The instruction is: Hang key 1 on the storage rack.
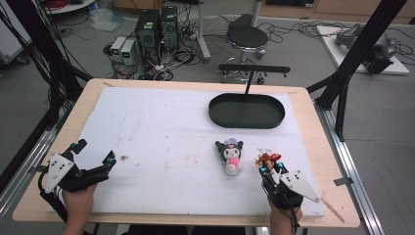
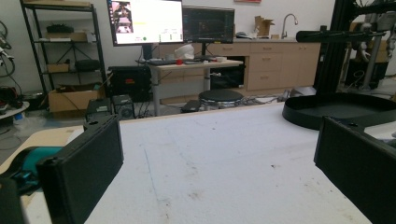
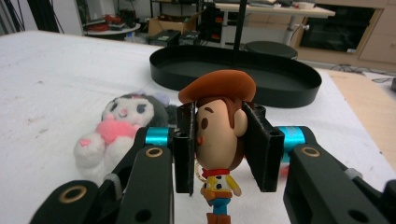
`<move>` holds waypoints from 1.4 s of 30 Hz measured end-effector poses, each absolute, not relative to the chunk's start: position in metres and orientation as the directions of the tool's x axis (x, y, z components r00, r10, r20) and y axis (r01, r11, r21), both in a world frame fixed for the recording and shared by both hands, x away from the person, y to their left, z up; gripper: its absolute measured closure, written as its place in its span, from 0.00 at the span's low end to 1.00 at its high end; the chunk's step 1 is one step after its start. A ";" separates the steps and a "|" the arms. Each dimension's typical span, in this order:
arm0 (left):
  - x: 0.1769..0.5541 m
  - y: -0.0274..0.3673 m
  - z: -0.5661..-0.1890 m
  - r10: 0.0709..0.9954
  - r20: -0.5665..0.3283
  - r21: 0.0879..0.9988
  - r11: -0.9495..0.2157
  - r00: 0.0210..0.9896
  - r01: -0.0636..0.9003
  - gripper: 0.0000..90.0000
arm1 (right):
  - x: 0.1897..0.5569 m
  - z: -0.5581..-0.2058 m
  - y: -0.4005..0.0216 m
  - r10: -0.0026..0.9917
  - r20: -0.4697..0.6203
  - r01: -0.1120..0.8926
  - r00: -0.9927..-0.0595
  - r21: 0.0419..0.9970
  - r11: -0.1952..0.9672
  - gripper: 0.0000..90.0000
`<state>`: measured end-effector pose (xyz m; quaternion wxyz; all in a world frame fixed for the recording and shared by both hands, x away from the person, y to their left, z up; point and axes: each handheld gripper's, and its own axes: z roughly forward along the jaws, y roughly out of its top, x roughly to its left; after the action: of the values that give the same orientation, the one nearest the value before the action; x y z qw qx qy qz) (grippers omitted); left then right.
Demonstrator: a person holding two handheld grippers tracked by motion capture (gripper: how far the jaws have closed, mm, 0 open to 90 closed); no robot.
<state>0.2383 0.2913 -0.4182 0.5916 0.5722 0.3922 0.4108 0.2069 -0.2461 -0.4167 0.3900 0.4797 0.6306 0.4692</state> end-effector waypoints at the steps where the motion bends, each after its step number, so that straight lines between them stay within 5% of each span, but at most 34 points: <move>1: 0.238 0.291 -0.418 0.935 0.008 0.999 0.005 0.356 -0.037 0.02 | 0.207 -0.416 -0.246 0.972 -0.045 0.231 -0.232 0.968 0.100 0.74; 42: 0.241 0.289 -0.421 0.933 0.013 1.000 -0.004 0.359 -0.027 0.02 | 0.239 -0.376 -0.257 0.981 -0.018 0.045 -0.193 0.999 0.027 0.74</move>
<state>0.2406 0.2886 -0.4210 0.5874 0.5785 0.3914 0.4088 0.2386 -0.2569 -0.3762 0.4428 0.4553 0.5635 0.5283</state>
